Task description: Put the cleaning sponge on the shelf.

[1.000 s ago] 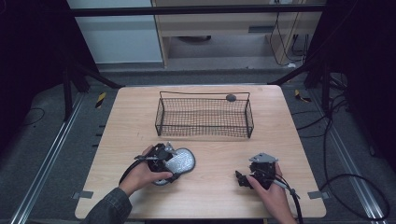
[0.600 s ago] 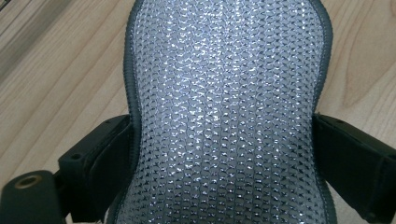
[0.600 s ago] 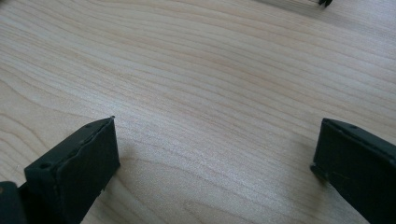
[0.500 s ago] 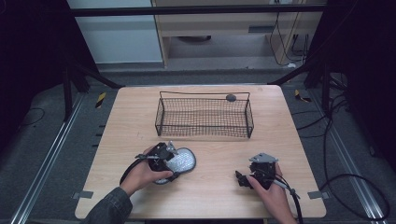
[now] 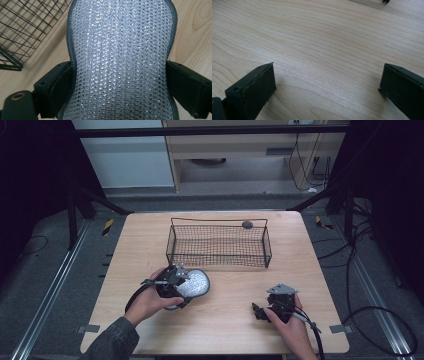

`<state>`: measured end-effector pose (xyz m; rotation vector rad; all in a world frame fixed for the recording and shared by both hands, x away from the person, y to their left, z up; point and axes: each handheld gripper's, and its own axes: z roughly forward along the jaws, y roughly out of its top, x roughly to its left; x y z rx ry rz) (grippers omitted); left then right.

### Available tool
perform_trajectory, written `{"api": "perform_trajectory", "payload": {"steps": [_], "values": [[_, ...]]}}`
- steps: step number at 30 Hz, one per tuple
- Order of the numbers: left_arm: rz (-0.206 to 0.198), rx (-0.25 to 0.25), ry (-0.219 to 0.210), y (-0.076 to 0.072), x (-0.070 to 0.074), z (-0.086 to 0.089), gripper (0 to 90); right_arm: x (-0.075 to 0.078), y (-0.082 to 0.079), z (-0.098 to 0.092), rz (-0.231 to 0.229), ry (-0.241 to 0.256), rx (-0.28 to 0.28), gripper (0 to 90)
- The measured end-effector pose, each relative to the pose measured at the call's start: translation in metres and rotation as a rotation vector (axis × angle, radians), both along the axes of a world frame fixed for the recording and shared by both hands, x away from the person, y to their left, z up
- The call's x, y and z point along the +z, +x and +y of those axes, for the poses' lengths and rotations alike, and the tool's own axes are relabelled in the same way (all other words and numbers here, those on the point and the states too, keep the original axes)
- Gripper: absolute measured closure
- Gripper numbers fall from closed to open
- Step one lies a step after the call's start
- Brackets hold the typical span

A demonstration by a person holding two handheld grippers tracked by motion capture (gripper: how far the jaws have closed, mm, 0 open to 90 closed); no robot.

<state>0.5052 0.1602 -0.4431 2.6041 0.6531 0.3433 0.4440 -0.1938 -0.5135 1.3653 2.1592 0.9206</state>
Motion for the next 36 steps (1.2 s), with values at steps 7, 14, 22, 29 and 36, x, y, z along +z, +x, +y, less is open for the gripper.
{"api": "perform_trajectory", "payload": {"steps": [7, 14, 22, 29, 36], "values": [[-0.034, -0.037, 0.019, 0.004, 0.011, -0.003, 9.4, 0.0, 0.0, 0.0, 0.0, 0.0, 0.0, 0.4], [-0.062, -0.054, 0.033, 0.006, 0.02, -0.006, 9.4, 0.0, 0.0, 0.0, 0.0, 0.0, 0.0, 0.4], [-0.101, -0.054, 0.029, 0.011, 0.035, -0.008, 9.3, 0.0, 0.0, 0.0, 0.0, 0.0, 0.0, 0.4], [-0.136, -0.051, 0.017, 0.017, 0.048, -0.011, 9.3, 0.0, 0.0, 0.0, 0.0, 0.0, 0.0, 0.4], [-0.165, -0.049, 0.021, 0.023, 0.059, -0.012, 9.3, 0.0, 0.0, 0.0, 0.0, 0.0, 0.0, 0.4]]}}
